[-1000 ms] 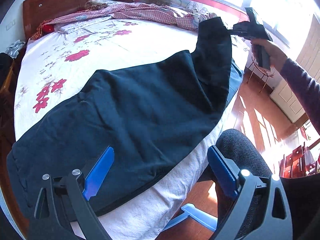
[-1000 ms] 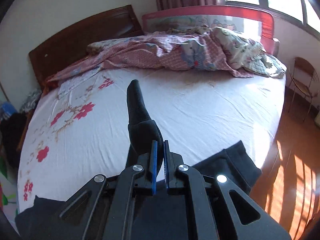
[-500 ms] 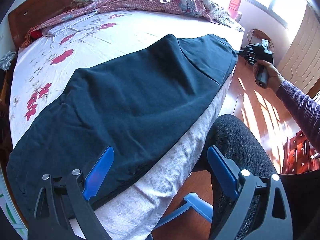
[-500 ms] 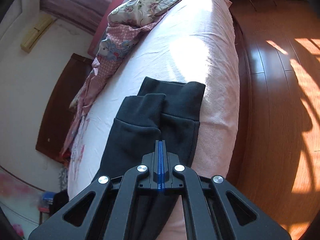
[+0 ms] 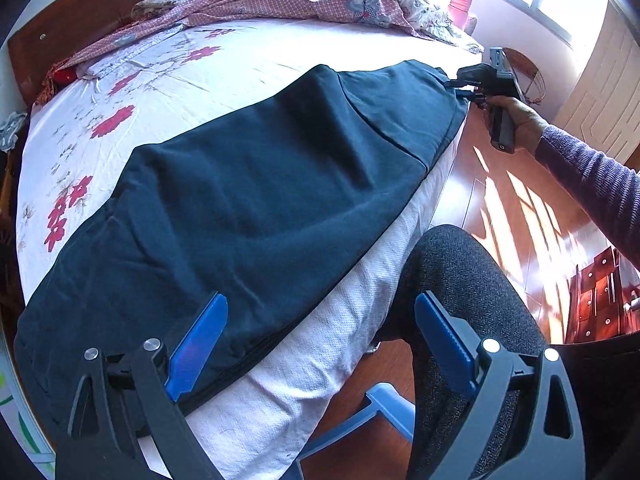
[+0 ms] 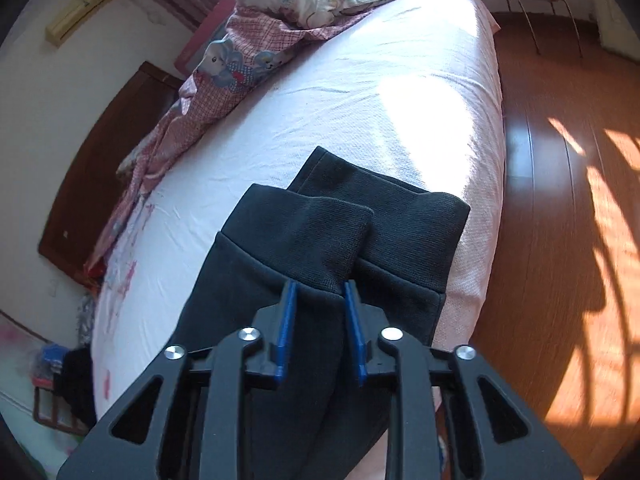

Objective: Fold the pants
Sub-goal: 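Pull the held cuffs with the right tool to straighten the pants lengthwise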

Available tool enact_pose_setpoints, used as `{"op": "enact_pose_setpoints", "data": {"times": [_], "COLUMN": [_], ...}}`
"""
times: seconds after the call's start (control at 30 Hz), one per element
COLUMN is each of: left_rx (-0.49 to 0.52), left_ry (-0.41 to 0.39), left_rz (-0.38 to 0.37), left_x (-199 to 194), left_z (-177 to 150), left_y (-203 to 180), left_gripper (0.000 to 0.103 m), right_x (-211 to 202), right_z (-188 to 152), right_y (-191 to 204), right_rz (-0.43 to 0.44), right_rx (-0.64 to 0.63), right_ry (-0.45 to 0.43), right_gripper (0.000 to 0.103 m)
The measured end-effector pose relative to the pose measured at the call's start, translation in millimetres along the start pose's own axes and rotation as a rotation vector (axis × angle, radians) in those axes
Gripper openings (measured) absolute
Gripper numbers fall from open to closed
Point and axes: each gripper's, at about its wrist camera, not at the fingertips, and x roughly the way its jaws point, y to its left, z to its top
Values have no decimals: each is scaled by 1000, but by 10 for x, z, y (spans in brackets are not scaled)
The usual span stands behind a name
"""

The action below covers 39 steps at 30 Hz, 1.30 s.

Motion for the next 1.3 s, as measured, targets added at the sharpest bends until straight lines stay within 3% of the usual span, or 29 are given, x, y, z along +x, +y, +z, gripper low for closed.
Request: {"op": "enact_pose_setpoints", "data": {"times": [0.07,0.13,0.2,0.37,0.5,0.7,0.8,0.9,1.1,1.2,1.3], "left_rx": [-3,-7,-5,-9,-9,-56,-95,-122,-104,-127,-144], "left_ry": [10,15,14,24,34,45,57,52,60,70,66], "left_rz": [0,-4,-10,-31,-22,-16,-31,-45,-43,-48,-71], "left_x": [27,39,28,56,50,59,103,117,121,158,169], "left_z": [1,-2,-7,-57,-93,-151,-167,-162,-182,-183,-188], "left_y": [-4,-5,-13,-30,-45,60,118,143,140,161,159], "left_gripper": [95,95,95,97,97,97,97,97,97,97,97], "right_x": [-147,-403,-611,-314,-194,-255,-257,-102,-172,-272,-294], "right_z": [35,91,91,-164,-379,-174,-87,-165,-80,-30,-51], "right_y": [4,-76,-159,-592,-709,-577,-499,-583,-596,-665,-881], "right_rz": [44,81,70,-15,-21,-10,-49,-74,-48,-122,-85], "right_rx": [37,94,103,199,301,264,222,254,302,315,365], "right_ry": [-39,-133,-200,-114,-123,-163,-162,-132,-164,-202,-176], "right_gripper": [8,8,8,8,8,8,8,8,8,3,3]}}
